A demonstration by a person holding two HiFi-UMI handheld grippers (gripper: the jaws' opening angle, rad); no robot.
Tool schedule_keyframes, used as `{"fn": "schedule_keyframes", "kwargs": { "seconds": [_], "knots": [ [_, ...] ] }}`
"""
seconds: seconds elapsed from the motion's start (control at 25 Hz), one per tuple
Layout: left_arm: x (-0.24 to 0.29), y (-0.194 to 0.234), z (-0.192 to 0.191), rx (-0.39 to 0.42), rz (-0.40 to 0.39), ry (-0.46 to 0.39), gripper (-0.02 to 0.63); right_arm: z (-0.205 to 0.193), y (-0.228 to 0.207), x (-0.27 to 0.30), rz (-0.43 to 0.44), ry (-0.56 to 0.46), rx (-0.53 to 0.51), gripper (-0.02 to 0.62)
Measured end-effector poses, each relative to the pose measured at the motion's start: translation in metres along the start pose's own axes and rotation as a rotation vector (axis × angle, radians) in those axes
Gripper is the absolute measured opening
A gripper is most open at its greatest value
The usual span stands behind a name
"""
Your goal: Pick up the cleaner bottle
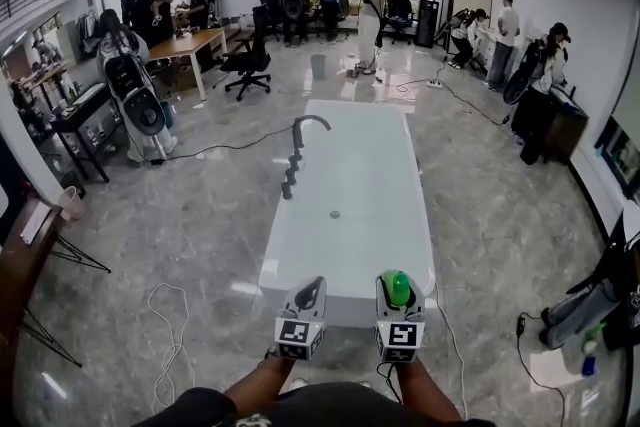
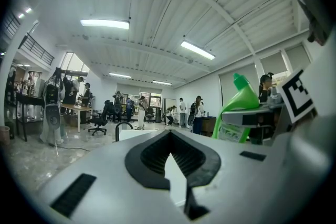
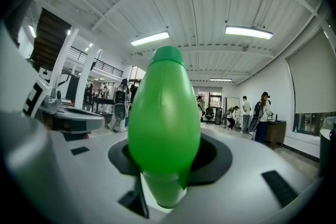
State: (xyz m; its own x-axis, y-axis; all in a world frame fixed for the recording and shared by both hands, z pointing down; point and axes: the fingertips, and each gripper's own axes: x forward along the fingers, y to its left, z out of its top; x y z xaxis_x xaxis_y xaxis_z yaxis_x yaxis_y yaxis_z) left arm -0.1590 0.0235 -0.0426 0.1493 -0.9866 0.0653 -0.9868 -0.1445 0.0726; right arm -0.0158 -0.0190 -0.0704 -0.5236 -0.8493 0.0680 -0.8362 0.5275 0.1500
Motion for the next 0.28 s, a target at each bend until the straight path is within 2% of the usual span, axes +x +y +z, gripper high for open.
{"fn": "schedule_keyframes", "kwargs": {
  "seconds": [0.28],
  "knots": [
    [0.0083,-0.0031,-0.0004,0.023,-0.007,-0.001,0.0,-0.0032,-0.0069,0.0064,0.004,-0.001,-0.028,0.193]
  ]
}}
